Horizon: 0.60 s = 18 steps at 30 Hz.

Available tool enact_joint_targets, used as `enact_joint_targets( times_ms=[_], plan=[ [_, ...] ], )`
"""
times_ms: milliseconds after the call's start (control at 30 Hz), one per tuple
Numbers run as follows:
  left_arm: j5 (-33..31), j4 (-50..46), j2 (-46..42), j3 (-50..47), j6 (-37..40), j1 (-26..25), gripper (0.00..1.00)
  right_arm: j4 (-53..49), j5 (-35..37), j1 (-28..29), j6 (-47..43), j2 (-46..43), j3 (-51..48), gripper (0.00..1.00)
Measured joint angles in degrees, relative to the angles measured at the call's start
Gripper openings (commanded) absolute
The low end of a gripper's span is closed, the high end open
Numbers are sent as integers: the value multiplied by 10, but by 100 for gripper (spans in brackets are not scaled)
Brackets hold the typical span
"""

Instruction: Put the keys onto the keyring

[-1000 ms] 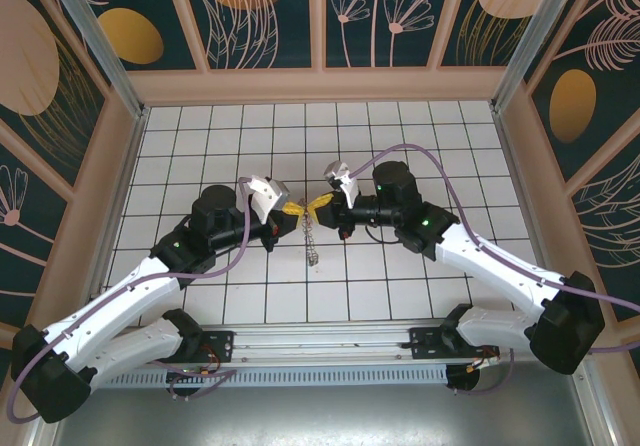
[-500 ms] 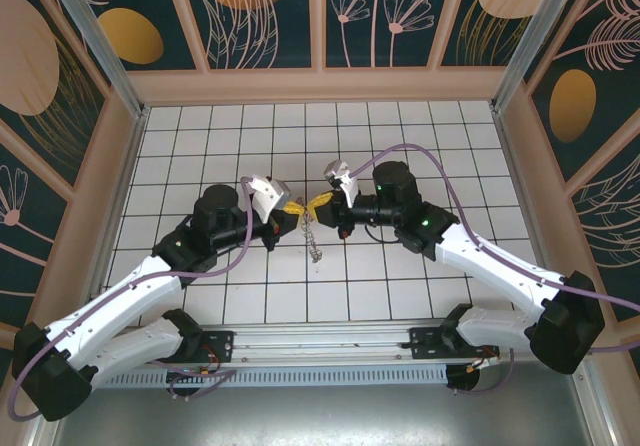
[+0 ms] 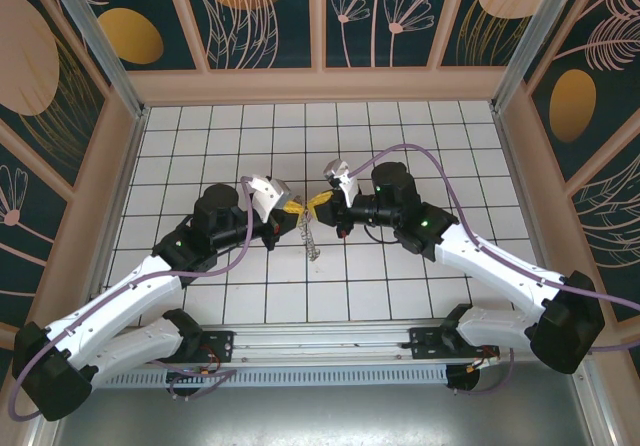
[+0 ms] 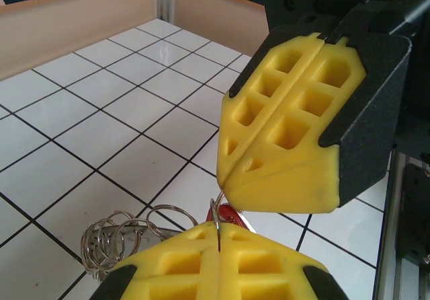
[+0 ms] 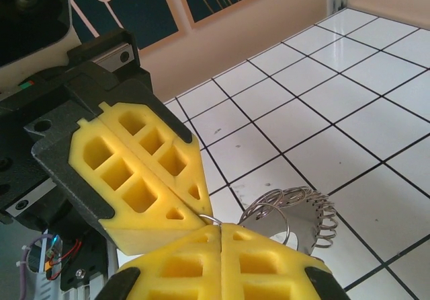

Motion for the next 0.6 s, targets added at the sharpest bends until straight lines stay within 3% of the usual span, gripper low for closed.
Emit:
enact_joint_targets(
  times_ms=[600],
  plan=[
    [-11, 0, 0, 2, 6, 0, 0, -1, 19, 0, 1, 5, 7, 0]
  ],
)
